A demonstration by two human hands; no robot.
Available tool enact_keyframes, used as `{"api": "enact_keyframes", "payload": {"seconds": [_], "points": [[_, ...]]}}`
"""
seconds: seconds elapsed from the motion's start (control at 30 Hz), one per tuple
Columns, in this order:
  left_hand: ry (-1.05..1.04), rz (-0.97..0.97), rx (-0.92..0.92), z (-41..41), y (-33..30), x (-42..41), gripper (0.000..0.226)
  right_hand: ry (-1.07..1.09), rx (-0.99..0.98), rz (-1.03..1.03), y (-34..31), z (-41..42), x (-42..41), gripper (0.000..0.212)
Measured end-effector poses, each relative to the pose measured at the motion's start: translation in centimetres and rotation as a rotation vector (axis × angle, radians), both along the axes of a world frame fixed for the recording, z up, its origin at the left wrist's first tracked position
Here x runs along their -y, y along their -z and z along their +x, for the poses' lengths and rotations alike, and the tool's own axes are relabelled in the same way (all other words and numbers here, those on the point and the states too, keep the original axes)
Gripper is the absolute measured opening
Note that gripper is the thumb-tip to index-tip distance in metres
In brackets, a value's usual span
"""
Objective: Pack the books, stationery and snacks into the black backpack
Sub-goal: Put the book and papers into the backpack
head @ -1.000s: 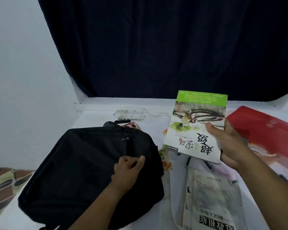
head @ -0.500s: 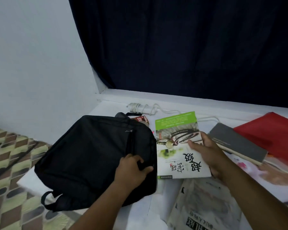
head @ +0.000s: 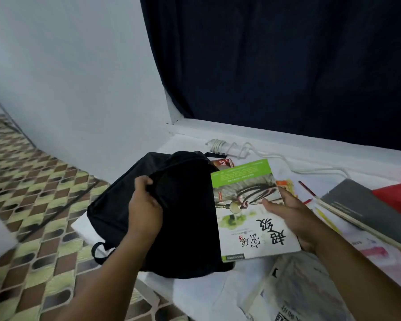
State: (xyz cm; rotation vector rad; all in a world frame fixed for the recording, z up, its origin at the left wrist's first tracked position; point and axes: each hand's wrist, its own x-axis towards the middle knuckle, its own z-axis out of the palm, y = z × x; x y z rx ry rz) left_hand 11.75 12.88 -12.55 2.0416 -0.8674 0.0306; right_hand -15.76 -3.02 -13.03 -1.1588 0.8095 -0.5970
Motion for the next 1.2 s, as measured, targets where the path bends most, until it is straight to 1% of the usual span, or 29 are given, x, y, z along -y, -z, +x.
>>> {"api": "enact_keyframes", "payload": {"seconds": [0.03,0.07,0.1,0.13,0.17,0.2,0.23,0.27,0.3,0.33,0.37,0.43,0.5,0.57,0.6,0.63,0.67,0.73,0.8,0.83,0.87,0.9,0.97,1.1,1.2], "points": [[0.013,0.037,0.066,0.6,0.1,-0.3,0.042,-0.024,0.001,0.001,-0.1,0.6,-0.2,0.02],[0.027,0.072,0.106,0.9,0.3,-0.4,0.041,-0.043,0.006,0.008,0.0,1.2,-0.3,0.021],[0.029,0.102,0.115,1.0,0.5,-0.6,0.031,-0.056,0.011,0.019,0.1,1.7,-0.4,0.022],[0.04,0.146,0.083,1.0,0.9,-0.7,0.017,-0.073,0.007,0.023,0.1,2.3,-0.6,0.023],[0.046,0.232,0.033,0.8,1.2,-0.7,0.028,-0.09,0.002,0.018,0.1,2.8,-0.8,0.023],[0.058,0.337,-0.005,0.9,1.7,-0.8,0.056,-0.11,-0.007,0.019,0.3,3.1,-0.6,0.022],[0.064,0.464,0.01,0.8,2.1,-0.8,0.08,-0.116,-0.025,0.024,0.7,3.4,-0.4,0.02],[0.066,0.589,0.085,0.8,2.7,-0.8,0.098,-0.133,-0.047,0.024,1.0,3.6,-0.2,0.017],[0.071,0.702,0.163,0.8,3.0,-0.7,0.109,-0.146,-0.065,0.019,1.3,3.9,0.0,0.015],[0.067,0.786,0.223,1.1,3.5,-0.6,0.114,-0.16,-0.085,0.005,1.6,4.1,0.1,0.018],[0.066,0.842,0.255,1.2,3.8,-0.5,0.115,-0.187,-0.105,-0.011,1.8,4.3,0.3,0.029],[0.071,0.897,0.252,1.6,4.4,-0.3,0.109,-0.279,-0.161,-0.002,2.1,4.8,0.4,0.062],[0.105,0.869,0.156,2.1,4.6,0.0,0.09,-0.419,-0.196,0.057,2.4,5.1,0.9,0.078],[0.126,0.761,0.077,2.5,4.3,0.0,0.07,-0.514,-0.302,0.075,2.7,5.1,1.8,0.105],[0.135,0.698,0.046,2.8,4.0,0.0,0.066,-0.537,-0.377,0.053,2.7,5.1,1.9,0.115],[0.151,0.632,0.007,3.1,3.6,0.0,0.065,-0.531,-0.441,0.001,2.8,5.1,2.2,0.116],[0.165,0.572,-0.052,3.6,3.3,0.1,0.062,-0.514,-0.474,-0.067,2.5,5.1,2.2,0.111],[0.179,0.445,-0.212,4.5,2.7,0.2,0.049,-0.387,-0.446,-0.134,1.5,5.4,2.0,0.089],[0.178,0.308,-0.377,5.1,2.4,0.2,0.04,-0.156,-0.294,-0.004,1.1,5.6,2.3,0.073],[0.178,0.254,-0.431,5.4,2.5,0.2,0.038,-0.051,-0.19,0.067,1.0,5.6,2.3,0.064],[0.181,0.216,-0.475,5.6,2.6,0.3,0.037,0.022,-0.108,0.112,1.1,5.8,2.1,0.059],[0.188,0.187,-0.514,5.8,2.7,0.3,0.036,0.061,-0.077,0.12,1.4,5.9,1.7,0.06],[0.207,0.14,-0.576,6.2,3.0,0.3,0.032,0.119,-0.117,0.05,2.5,6.6,-0.2,0.066],[0.251,0.107,-0.578,6.5,3.7,0.4,0.021,0.177,-0.182,-0.036,4.3,7.5,-3.2,0.052],[0.265,0.091,-0.585,6.4,3.9,0.4,0.021,0.182,-0.201,-0.071,3.4,7.5,-2.8,0.047]]}}
